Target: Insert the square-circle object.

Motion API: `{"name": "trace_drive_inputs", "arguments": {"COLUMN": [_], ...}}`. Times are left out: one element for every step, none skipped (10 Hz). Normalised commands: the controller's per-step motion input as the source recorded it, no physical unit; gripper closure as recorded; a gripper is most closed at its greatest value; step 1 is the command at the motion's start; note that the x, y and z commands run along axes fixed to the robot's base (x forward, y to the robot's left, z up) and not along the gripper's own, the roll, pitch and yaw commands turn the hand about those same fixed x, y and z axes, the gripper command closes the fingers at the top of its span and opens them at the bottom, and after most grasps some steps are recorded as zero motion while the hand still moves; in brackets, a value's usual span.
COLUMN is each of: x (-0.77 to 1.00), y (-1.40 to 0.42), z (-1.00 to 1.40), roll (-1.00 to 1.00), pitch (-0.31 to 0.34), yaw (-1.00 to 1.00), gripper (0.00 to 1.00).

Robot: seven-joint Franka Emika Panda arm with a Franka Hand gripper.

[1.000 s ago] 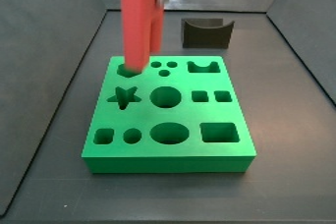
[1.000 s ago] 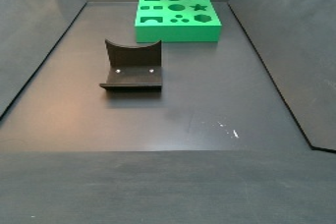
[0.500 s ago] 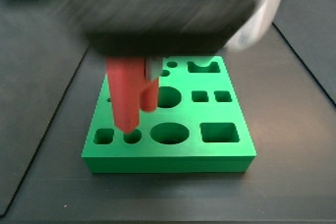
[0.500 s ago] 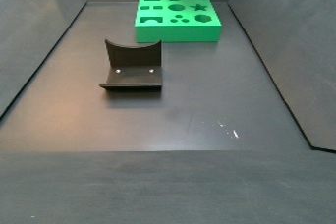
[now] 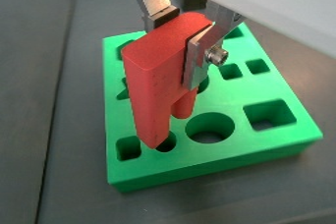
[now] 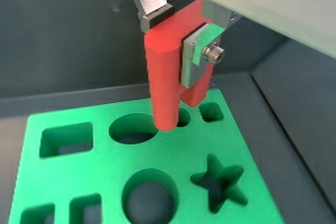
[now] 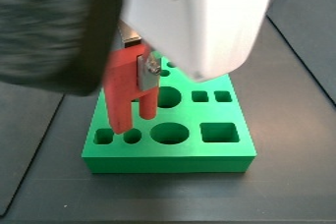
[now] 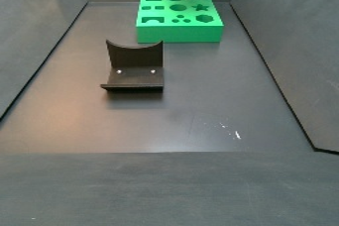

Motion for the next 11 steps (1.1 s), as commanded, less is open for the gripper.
{"name": "trace_drive_inputs", "arguments": {"x": [0.00,0.00,0.00,0.00,-0.04,-0.13,-0.24,-0.29,-0.30,-0.35,0.00], "y": [-0.02,-0.02,-0.01,-0.02,-0.05,-0.18,-0.27,-0.24,-0.16,0.00,0.00], "z": [-0.15,-0.18,-0.21,-0.23,-0.18,-0.14,-0.16,-0.12,-0.08,-0.08,-0.19], "roll": [0.03,0.03,0.02,0.01,0.03,0.03,0.03,0.02,0.00,0.00,0.00], "pitch": [0.000,0.000,0.000,0.000,0.000,0.000,0.000,0.000,0.000,-0.090,-0.051], "yaw": [-1.00,-1.00,-1.00,-1.00,-0.98,-0.82,-0.66,-0.56,-0.50,-0.27,-0.08], "gripper": [1.00,1.00,1.00,1.00,1.00,1.00,1.00,1.00,1.00,1.00,1.00]}}
